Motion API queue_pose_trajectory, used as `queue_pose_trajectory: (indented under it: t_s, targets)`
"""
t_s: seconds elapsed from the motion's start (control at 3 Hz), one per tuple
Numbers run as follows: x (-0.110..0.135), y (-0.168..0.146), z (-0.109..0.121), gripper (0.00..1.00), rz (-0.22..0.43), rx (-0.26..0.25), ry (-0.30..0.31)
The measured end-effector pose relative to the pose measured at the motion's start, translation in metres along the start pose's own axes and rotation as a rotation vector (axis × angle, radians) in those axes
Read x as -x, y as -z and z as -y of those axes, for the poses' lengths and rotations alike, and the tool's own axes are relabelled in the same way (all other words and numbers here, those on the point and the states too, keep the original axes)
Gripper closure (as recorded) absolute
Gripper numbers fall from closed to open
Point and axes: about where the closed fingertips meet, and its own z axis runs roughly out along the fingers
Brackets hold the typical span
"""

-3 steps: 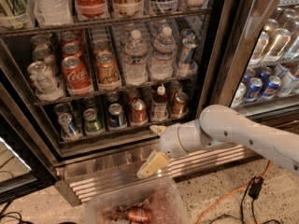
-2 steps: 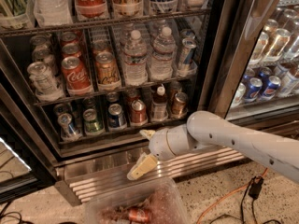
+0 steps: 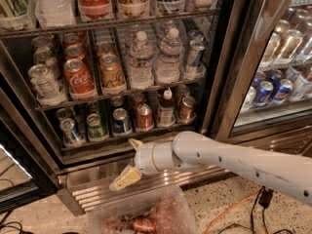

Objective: Pick green can from bottom shelf of fridge

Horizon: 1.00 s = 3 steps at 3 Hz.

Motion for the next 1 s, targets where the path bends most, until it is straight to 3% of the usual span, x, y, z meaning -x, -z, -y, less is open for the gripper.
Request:
queue_pose_trajectory:
  t_s: [0.33, 1.0]
  targets:
    - [0.000, 0.000, 0.000, 0.00, 0.000, 0.000, 0.000]
    - [0.018, -0.045, 0.009, 0.00, 0.134, -0.030, 0.015]
